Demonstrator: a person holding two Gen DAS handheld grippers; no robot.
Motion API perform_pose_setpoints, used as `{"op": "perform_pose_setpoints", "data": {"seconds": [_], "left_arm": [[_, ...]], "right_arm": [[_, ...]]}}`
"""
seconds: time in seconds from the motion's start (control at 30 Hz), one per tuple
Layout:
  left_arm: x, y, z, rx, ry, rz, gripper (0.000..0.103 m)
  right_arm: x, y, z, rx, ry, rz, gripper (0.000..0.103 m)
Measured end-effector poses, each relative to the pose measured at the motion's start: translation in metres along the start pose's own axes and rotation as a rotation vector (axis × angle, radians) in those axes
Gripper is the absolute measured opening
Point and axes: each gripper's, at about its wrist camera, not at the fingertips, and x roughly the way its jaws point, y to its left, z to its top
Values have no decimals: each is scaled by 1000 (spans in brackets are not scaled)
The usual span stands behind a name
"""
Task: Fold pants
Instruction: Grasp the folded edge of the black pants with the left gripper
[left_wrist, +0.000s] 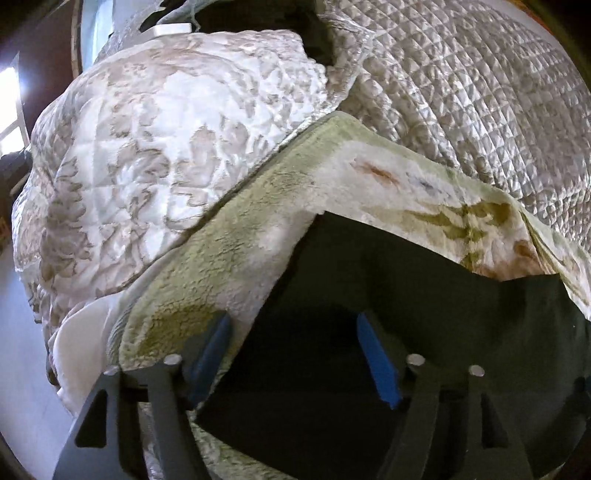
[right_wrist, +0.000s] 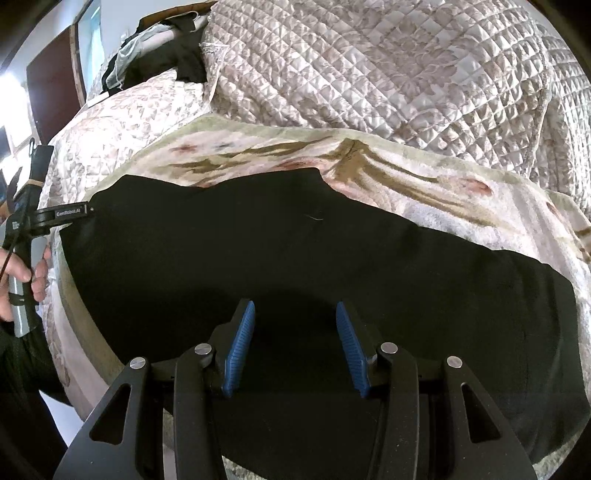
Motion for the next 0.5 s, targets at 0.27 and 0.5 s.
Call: {"op": "perform_pose_setpoints", "data": {"seconds": [0.27, 0.5], "left_arm": [[-4, -19, 3, 67, -19, -13, 12], [-19, -16, 9, -75, -6, -318, 11]], "right_arm": [[0, -1, 1, 5, 0, 5, 47], [-9, -10, 5, 67, -26, 26, 47]]}}
